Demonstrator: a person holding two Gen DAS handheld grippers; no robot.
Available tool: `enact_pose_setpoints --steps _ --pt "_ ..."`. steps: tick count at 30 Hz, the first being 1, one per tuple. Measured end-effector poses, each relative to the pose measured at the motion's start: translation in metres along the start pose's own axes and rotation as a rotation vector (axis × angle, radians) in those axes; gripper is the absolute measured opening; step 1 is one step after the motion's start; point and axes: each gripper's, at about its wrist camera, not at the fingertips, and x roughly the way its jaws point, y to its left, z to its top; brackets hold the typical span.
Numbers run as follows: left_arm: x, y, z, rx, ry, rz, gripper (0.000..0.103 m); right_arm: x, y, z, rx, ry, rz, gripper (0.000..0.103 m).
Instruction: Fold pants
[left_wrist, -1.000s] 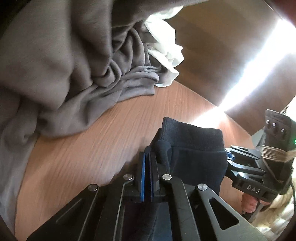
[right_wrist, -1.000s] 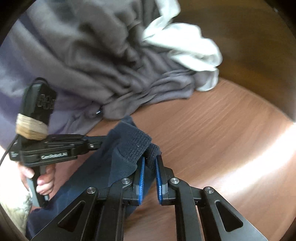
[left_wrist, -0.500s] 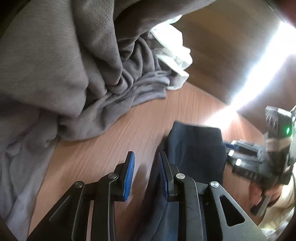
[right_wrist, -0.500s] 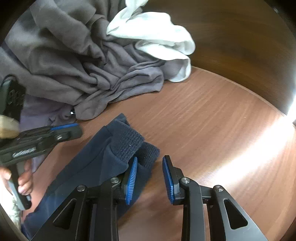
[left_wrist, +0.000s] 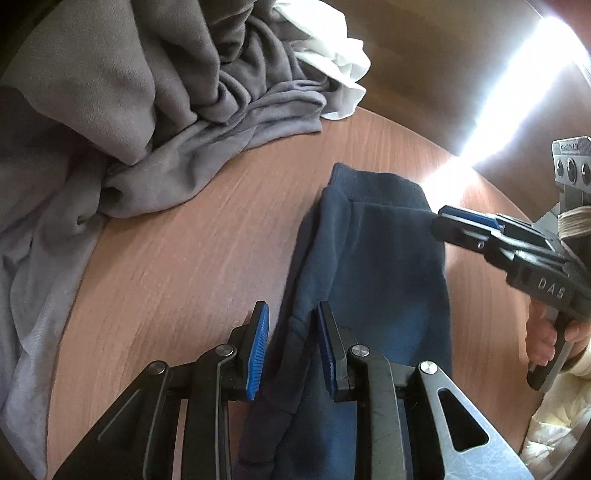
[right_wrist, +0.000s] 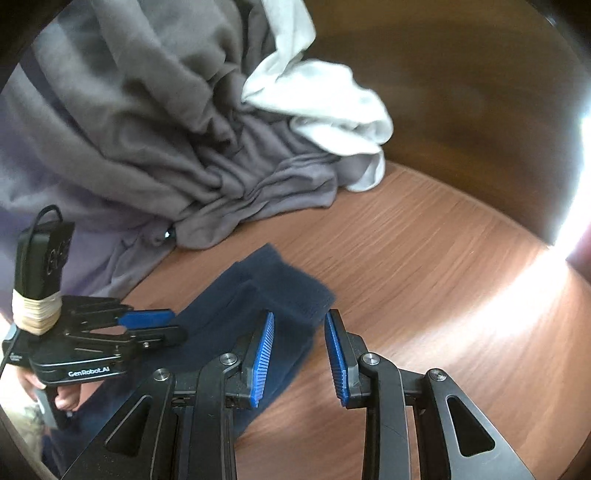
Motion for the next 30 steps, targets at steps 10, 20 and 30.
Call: enact_pose_setpoints --steps 10,20,30 --pt "-0.002 0.011 0.003 -0.049 -0.006 0.029 0.028 0.024 -0.004 -0.009 0.027 0.091 -0.025 0.03" --pt "-0.003 -0.013 0.043 0.04 -0.087 -0.065 0.038 -0.003 -0.007 -0.004 0.088 -0.044 0.048 0.047" --pt "0.041 -0.01 0.067 0.012 -0.027 -0.136 0.038 0.018 -0.01 -0.004 0.112 -0.01 0.043 0.047"
